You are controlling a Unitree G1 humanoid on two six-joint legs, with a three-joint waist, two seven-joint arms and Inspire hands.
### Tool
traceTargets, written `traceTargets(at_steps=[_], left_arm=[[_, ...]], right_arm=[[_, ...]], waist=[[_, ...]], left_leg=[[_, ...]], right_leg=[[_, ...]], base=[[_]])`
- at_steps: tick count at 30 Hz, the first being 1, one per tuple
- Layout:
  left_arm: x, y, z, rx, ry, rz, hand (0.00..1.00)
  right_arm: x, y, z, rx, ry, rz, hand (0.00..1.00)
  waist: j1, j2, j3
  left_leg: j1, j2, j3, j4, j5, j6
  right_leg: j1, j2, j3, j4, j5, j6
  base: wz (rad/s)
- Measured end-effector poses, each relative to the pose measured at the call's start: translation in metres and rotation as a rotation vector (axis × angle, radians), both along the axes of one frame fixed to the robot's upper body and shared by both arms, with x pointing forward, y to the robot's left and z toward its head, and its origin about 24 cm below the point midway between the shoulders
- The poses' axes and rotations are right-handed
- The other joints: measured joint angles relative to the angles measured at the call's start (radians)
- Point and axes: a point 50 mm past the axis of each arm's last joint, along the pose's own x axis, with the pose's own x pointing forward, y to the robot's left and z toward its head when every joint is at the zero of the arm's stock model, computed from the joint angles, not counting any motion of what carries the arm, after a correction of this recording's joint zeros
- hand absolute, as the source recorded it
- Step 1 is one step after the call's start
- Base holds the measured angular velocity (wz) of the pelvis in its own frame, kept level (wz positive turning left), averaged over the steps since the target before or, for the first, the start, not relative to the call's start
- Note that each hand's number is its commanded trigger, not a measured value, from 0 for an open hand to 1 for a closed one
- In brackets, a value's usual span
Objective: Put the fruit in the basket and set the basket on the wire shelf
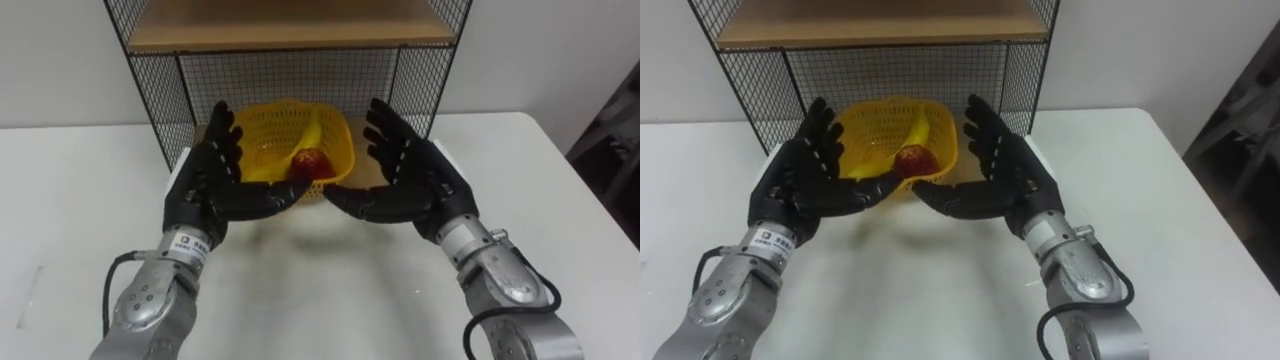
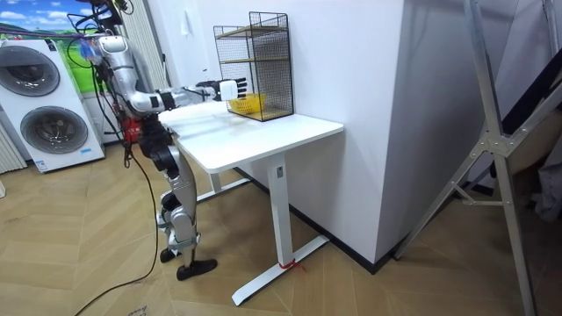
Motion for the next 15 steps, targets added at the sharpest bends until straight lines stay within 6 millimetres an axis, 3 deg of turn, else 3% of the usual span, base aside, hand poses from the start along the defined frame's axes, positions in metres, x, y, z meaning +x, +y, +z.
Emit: traceTargets(at_steps=[3,8,15], left_arm=[[-0.012,0.003,-0.003,-0.011,0.011,-0.006,0.0],[-0.024,0.014,-0.007,-0.021,0.003,0.042,0.0],[-0.026,0.034,0.012,-0.036,-0.129,0.146,0.0]], right_arm=[[-0.012,-0.009,-0.002,-0.007,0.01,-0.026,0.0],[-0.021,-0.024,-0.001,-0.011,-0.025,-0.096,0.0],[-0.023,-0.044,0.016,-0.014,-0.134,-0.249,0.0]], waist=[[0.001,0.004,-0.003],[0.0,0.004,-0.0015],[0.002,-0.001,-0.0001]], left_leg=[[0.0,0.0,0.0,-0.002,0.0,0.0],[0.002,0.0,0.0,-0.003,0.0,0.0],[-0.014,-0.002,0.0,0.001,0.001,-0.001]], right_leg=[[-0.001,0.0,0.0,0.003,0.0,0.0],[0.0,-0.001,-0.001,0.01,0.0,0.0],[-0.02,-0.002,-0.001,0.016,0.0,0.0]], base=[[0.0],[0.0],[0.0]])
